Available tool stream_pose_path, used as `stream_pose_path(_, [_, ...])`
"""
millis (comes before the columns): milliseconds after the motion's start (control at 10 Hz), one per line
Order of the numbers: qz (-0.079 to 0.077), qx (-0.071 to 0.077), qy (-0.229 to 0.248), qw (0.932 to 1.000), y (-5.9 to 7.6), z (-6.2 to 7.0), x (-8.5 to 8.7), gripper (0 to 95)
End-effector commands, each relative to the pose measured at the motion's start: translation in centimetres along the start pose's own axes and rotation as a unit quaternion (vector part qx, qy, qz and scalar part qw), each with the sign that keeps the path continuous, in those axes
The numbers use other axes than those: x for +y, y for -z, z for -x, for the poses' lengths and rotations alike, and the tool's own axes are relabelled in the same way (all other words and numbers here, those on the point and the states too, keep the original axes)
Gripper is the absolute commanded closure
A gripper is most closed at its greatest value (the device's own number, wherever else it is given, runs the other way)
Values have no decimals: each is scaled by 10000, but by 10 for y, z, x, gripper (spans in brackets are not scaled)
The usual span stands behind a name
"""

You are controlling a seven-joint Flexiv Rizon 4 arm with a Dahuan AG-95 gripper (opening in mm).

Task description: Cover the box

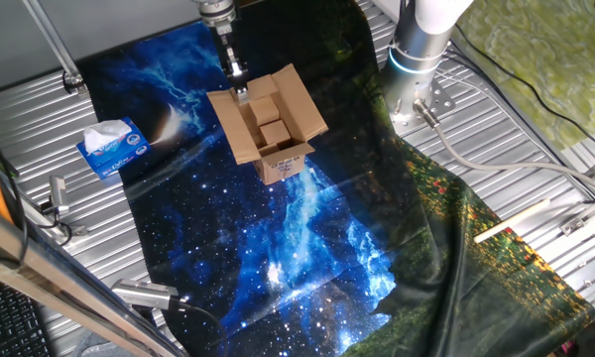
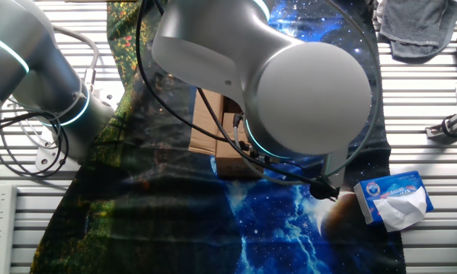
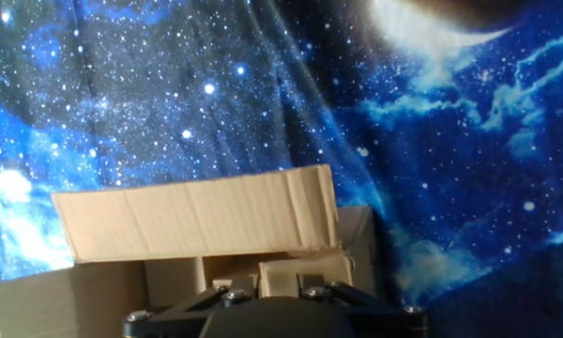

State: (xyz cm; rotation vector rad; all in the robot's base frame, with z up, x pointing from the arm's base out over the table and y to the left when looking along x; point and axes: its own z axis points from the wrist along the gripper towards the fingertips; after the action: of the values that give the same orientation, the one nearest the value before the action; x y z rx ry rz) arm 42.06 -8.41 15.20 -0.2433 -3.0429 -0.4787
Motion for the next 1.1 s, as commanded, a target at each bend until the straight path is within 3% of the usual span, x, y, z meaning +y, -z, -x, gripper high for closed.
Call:
stream_pose_path(100, [-3, -18, 43, 10000, -4, 0, -2, 760])
stream_pose_path(1100, [-6, -81, 180, 9998, -13, -2, -8, 760])
